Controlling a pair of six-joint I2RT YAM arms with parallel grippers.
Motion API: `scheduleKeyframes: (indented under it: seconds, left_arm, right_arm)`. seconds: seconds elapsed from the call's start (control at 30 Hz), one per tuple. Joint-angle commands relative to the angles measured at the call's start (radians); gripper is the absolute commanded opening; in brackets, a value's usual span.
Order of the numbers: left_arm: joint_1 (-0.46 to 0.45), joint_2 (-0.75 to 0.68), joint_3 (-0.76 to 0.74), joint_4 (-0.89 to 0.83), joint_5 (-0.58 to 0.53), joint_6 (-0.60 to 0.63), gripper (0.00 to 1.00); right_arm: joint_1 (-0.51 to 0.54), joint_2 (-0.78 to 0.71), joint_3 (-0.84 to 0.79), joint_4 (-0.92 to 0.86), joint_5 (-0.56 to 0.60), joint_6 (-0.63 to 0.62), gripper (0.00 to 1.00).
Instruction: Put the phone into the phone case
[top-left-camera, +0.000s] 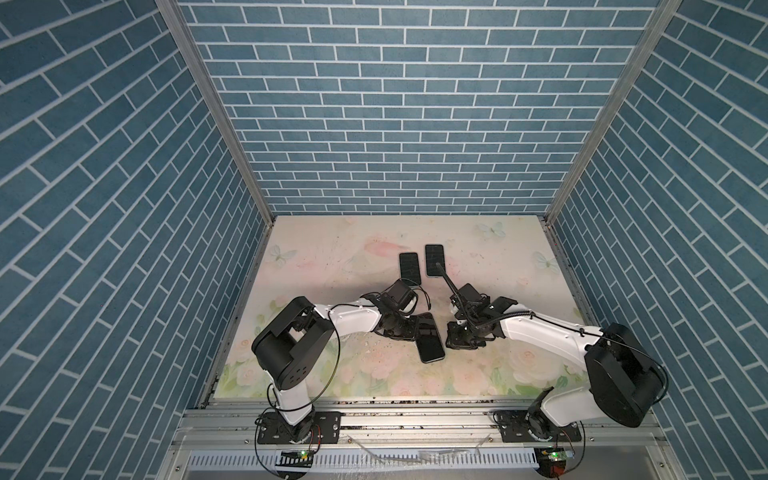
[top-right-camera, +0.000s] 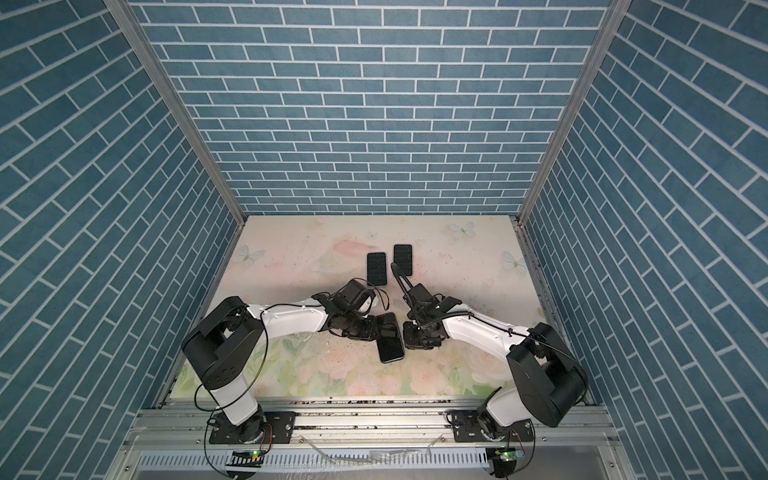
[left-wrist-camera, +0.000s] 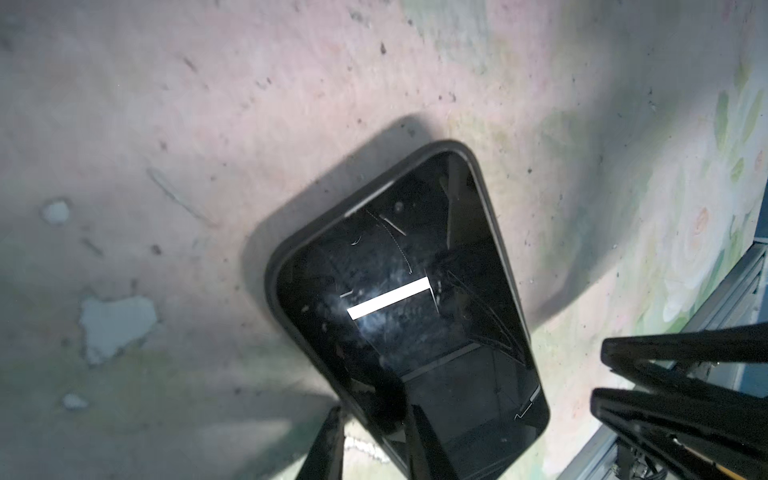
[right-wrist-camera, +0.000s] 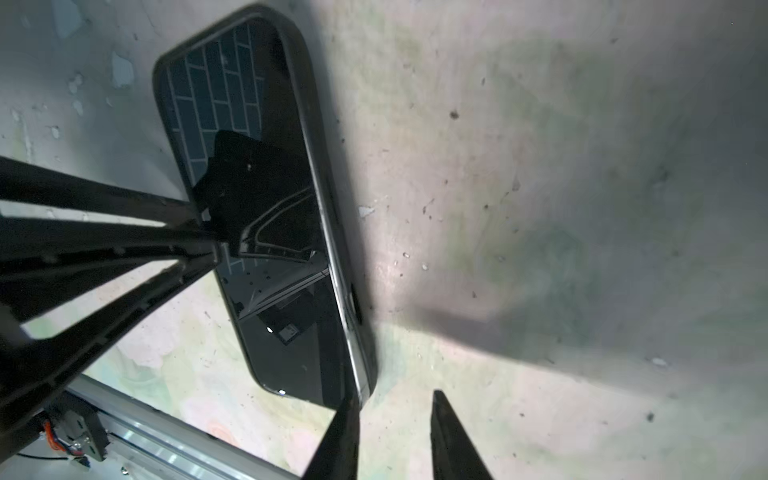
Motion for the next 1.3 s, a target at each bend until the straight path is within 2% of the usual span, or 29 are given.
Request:
scheduleKeyframes:
  seconds: [0.0,0.3,0.9,1.1,1.27]
  left_arm:
    - [-0.024,-0.060,-0.076,0.012,-0.001,-0.030,0.29]
    - [-0.144,-0.029,-0.090,0.081,-0.002,-0.134,0.30]
    - [-0.174,-0.021,-0.119,0.113,0.016,-0.176,0.30]
    - [-0.177,0.005,-0.121,0.138,0.031,-0.180,0.30]
    - [-0.176,0.013,-0.124,0.145,0.036,-0.178,0.30]
  right_arm:
    - [0.027,-0.037,-0.044,0.021,-0.017,0.064,0.32]
    - [0.041,-0.005,-0.068,0.106,-0.042,0.098,0.23]
    - [0.052,0.077,-0.059,0.081,-0.051,0.065,0.09]
    - [0.090,0.117,-0.018,-0.049,-0.024,0.002,0.08]
    - [0.113,0.174,-0.011,-0.062,-0.006,-0.007,0.08]
